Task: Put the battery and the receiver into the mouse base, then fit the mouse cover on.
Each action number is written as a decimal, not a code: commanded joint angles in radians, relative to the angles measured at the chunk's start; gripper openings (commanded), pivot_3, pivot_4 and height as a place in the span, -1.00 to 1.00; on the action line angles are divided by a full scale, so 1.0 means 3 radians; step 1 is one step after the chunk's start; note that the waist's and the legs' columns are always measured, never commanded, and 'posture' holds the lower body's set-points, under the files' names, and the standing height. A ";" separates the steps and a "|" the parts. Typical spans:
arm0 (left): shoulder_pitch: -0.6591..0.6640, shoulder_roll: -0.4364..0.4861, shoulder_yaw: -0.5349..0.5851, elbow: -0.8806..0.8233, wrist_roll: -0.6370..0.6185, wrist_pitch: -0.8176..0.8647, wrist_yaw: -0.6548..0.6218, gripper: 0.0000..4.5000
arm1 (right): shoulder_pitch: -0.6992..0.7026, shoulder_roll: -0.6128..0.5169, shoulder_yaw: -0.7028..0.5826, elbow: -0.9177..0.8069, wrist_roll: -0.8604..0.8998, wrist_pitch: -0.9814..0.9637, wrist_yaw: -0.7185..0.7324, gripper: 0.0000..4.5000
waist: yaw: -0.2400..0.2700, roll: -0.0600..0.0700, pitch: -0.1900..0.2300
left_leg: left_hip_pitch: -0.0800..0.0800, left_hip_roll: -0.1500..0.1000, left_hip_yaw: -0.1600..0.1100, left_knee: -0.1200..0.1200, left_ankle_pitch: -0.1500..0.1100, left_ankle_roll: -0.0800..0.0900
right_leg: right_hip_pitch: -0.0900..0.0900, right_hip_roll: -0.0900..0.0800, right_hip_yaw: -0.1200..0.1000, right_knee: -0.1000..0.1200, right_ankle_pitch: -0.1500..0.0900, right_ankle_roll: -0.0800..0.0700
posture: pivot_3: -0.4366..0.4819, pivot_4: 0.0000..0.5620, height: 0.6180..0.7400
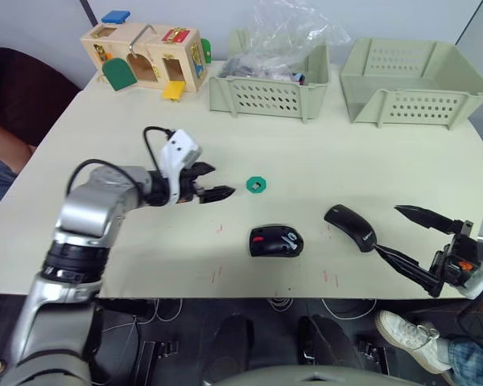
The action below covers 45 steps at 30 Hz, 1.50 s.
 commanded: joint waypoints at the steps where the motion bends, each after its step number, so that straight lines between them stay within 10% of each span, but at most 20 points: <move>1: -0.0050 -0.0246 -0.0101 0.0037 0.0188 -0.0134 0.0264 0.72 | -0.0010 0.0027 0.0002 -0.0128 0.0015 -0.0030 -0.0096 1.00 | -0.0018 -0.0001 0.0000 | 0.0001 0.0000 0.0000 0.0001 0.0000 0.0000 | 0.0000 0.0000 0.0003 0.0000 0.0001 0.0000 | -0.05 -0.47 1.00; 3: -0.0045 -0.0387 -0.0147 0.0043 0.0297 -0.0158 0.0429 0.37 | 0.0009 0.0052 0.0013 -0.0129 -0.0001 -0.0051 -0.0109 1.00 | -0.0033 -0.0001 0.0000 | 0.0000 0.0000 0.0000 0.0002 0.0000 0.0000 | -0.0001 0.0000 0.0007 0.0000 0.0008 -0.0007 | -0.05 -0.47 1.00; 16: 0.0113 -0.0587 -0.0064 0.0071 0.0383 -0.0153 0.0668 0.37 | 0.0079 0.0161 0.0105 -0.0175 -0.0066 -0.0118 -0.0170 1.00 | -0.0022 0.0000 0.0000 | 0.0001 0.0000 -0.0003 0.0001 0.0000 0.0000 | -0.0001 0.0001 0.0006 0.0001 0.0008 -0.0007 | -0.05 -0.47 1.00; 22: 0.0021 -0.0626 -0.0100 0.0276 0.0430 -0.0272 0.0607 -0.51 | 0.0123 0.0222 0.0164 -0.0210 -0.0099 -0.0142 -0.0212 1.00 | -0.0020 0.0000 0.0000 | 0.0001 0.0000 -0.0002 0.0002 0.0000 0.0000 | -0.0001 0.0000 0.0005 0.0001 0.0008 -0.0007 | -0.05 -0.47 1.00; 45: 0.0004 -0.0704 -0.0199 0.0582 0.0587 -0.0748 0.0267 -0.51 | 0.0104 0.0325 0.0371 -0.0255 -0.0210 -0.0218 -0.0383 1.00 | -0.0021 0.0000 0.0000 | 0.0001 0.0000 0.0000 0.0002 0.0000 0.0000 | -0.0001 0.0000 0.0004 0.0002 0.0008 -0.0007 | -0.05 -0.47 1.00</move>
